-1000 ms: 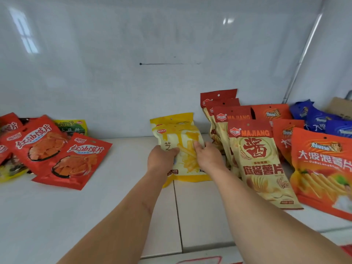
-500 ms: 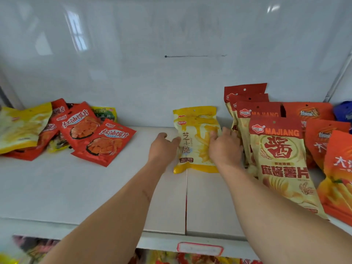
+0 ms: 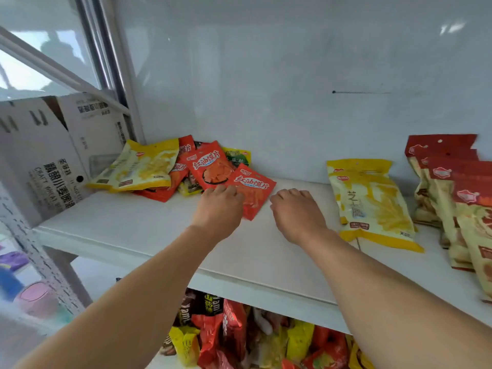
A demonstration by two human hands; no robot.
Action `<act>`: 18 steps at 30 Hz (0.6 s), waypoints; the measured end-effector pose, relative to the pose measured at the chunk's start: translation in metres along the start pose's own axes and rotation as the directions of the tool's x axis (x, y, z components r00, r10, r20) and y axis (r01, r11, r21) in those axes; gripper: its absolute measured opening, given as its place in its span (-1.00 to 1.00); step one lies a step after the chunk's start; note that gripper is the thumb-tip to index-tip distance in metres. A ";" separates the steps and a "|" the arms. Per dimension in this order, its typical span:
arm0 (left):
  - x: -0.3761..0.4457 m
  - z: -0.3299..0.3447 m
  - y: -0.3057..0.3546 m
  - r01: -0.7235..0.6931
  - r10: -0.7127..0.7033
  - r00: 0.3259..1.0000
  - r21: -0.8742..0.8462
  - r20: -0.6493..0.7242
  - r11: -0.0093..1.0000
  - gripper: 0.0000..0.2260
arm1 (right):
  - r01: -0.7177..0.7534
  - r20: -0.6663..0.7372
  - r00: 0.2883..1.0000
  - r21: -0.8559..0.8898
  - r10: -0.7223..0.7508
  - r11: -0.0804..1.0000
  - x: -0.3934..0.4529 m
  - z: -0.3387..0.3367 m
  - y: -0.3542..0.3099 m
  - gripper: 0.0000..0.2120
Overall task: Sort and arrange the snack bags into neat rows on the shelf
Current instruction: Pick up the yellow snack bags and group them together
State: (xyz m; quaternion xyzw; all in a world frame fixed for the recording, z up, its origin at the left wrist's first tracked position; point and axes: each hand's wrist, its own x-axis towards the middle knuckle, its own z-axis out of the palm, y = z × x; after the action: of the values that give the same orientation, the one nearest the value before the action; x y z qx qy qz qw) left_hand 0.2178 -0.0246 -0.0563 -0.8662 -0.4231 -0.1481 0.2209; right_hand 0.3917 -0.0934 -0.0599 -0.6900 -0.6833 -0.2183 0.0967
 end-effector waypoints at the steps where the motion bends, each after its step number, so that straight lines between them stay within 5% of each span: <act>1: -0.008 0.001 -0.016 0.004 -0.004 1.000 0.011 -0.006 1.000 -0.80 | 0.012 0.016 1.000 0.007 -0.012 1.000 0.006 -0.002 -0.017 -0.76; 5: -0.035 0.006 -0.074 -0.002 0.003 0.999 0.040 -0.032 0.999 -0.77 | 0.022 0.034 0.999 0.039 -0.024 0.999 0.033 -0.007 -0.078 -0.66; 9: -0.052 0.017 -0.121 0.030 -0.030 0.999 0.003 -0.033 1.000 -0.78 | -0.049 0.006 0.999 0.114 0.049 0.992 0.061 -0.005 -0.124 -0.77; 15: -0.061 0.031 -0.176 0.150 -0.155 0.987 -0.090 -0.047 0.985 -0.96 | -0.107 0.000 0.994 0.259 0.110 0.960 0.110 0.008 -0.168 -0.85; 18: -0.053 0.042 -0.204 0.251 -0.260 0.963 -0.125 -0.064 0.960 -0.85 | -0.134 0.030 0.991 0.402 0.133 0.906 0.140 0.019 -0.187 -0.81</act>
State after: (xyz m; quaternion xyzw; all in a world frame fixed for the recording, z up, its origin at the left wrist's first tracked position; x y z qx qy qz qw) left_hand 0.0264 0.0724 -0.0637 -0.8089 -0.5131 -0.2342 0.1661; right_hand 0.2069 0.0503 -0.0468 -0.7007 -0.6648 -0.0651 0.2508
